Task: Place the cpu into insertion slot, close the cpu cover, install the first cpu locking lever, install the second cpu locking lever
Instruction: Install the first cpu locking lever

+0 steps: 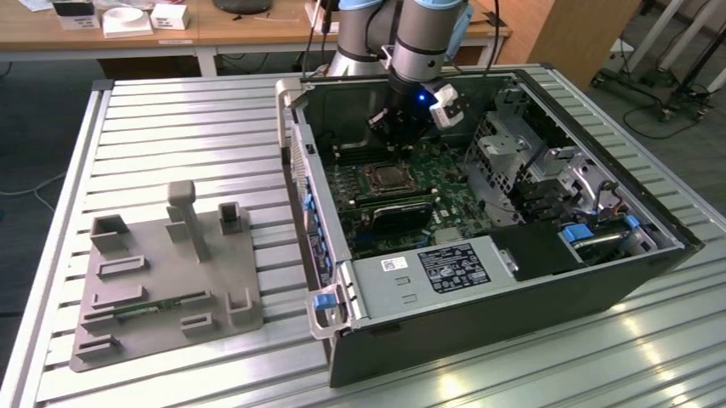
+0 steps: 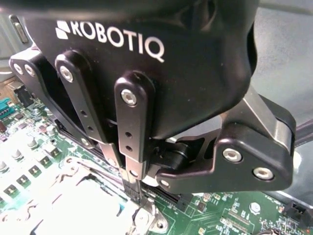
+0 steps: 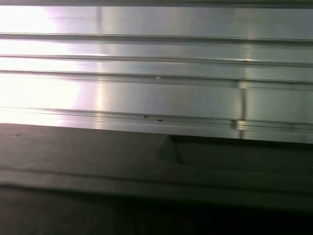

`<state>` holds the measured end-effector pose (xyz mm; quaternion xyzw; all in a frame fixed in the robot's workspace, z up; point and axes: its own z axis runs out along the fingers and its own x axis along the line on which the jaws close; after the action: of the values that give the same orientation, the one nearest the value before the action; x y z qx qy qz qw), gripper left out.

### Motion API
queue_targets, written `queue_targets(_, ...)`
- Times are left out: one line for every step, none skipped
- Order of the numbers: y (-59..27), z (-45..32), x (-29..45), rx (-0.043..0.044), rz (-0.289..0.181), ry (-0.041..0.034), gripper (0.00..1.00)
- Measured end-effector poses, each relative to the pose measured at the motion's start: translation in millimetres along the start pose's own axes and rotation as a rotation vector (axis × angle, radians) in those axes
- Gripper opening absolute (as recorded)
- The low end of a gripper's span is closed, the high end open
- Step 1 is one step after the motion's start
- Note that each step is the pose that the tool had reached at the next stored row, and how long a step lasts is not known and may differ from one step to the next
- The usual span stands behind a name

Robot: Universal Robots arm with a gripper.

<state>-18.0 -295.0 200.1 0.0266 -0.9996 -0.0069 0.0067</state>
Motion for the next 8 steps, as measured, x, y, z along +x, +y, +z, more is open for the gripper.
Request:
queue_targets(0.0, 0.1, 0.0, 0.0003, 0.0, 0.0002, 0.1)
queue_targets(-0.1, 0.2, 0.0, 0.001, 0.0, 0.0002, 0.1)
queue_targets(-0.1, 0.3, 0.0, 0.0023, 0.0, 0.0002, 0.1)
queue_targets(-0.1, 0.5, 0.0, 0.0045, 0.0, 0.0003, 0.1)
queue_targets(-0.2, 0.6, 0.0, 0.0069, 0.0, 0.0005, 0.1)
queue_targets(-0.3, 0.7, 0.0, 0.0094, 0.0, 0.0007, 0.1)
queue_targets(-0.3, 0.9, 0.0, 0.0114, 0.0, 0.0008, 0.1)
queue_targets(-0.3, 1.1, 0.0, 0.0133, 0.0, 0.0009, 0.1)
